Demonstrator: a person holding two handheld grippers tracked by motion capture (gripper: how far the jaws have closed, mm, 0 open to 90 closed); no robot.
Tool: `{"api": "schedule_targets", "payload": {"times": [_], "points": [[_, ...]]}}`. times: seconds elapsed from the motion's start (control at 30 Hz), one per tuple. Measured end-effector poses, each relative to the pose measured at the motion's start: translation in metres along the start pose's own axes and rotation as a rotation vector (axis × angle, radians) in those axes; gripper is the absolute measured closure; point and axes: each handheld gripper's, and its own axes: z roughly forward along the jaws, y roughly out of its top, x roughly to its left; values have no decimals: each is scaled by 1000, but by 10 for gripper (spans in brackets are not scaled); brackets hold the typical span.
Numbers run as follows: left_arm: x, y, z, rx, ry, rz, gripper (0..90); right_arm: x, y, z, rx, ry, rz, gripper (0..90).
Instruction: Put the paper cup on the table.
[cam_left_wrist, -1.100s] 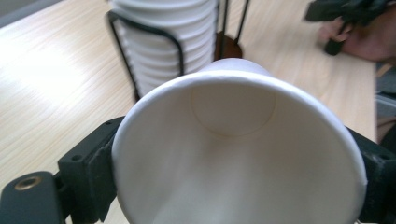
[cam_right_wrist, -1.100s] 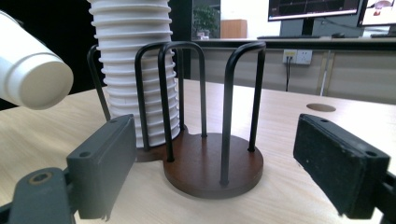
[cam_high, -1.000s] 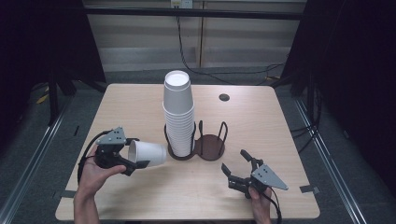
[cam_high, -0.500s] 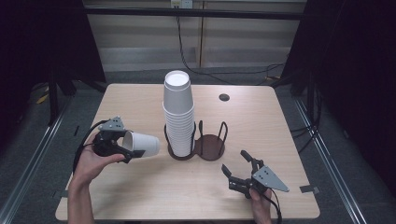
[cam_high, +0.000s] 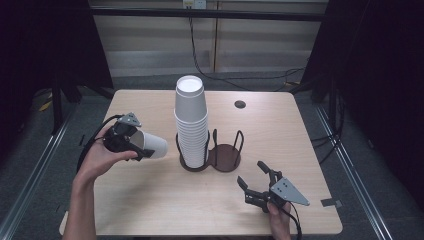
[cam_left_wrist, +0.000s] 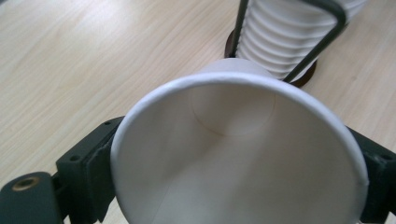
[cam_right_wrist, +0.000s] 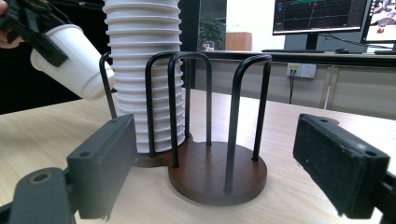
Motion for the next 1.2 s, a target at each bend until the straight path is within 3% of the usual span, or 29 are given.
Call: {"api": "schedule_targets", "payload": {"times": [0.07, 0.23, 0.3, 0.33, 0.47, 0.63, 0.73, 0.9, 0.97, 1.13, 1.2], "points": [[4, 2, 5, 48, 4, -7, 92, 0, 0, 0, 0, 0, -1, 132], [10, 6, 14, 109, 19, -24, 91, 0, 0, 0, 0, 2, 0, 133], [11, 9, 15, 143, 39, -11, 90, 0, 0, 0, 0, 2, 0, 133], [10, 10, 16, 155, 48, -29, 89, 0, 0, 0, 0, 2, 0, 133], [12, 18, 16, 211, 59, -8, 85, 0, 0, 0, 0, 2, 0, 133], [15, 22, 21, 286, 89, -25, 80, 0, 0, 0, -1, 2, -1, 133], [16, 22, 25, 311, 68, -21, 78, 0, 0, 0, 0, 2, 0, 133], [17, 20, 34, 331, 85, -23, 72, 0, 0, 0, 0, 2, 1, 133], [16, 22, 35, 335, 97, 3, 68, 0, 0, 0, 0, 2, 0, 133], [15, 21, 47, 367, 87, 15, 59, 0, 0, 0, 0, 2, 0, 133], [14, 22, 51, 374, 102, 24, 53, 0, 0, 0, 0, 2, 0, 133]]}}
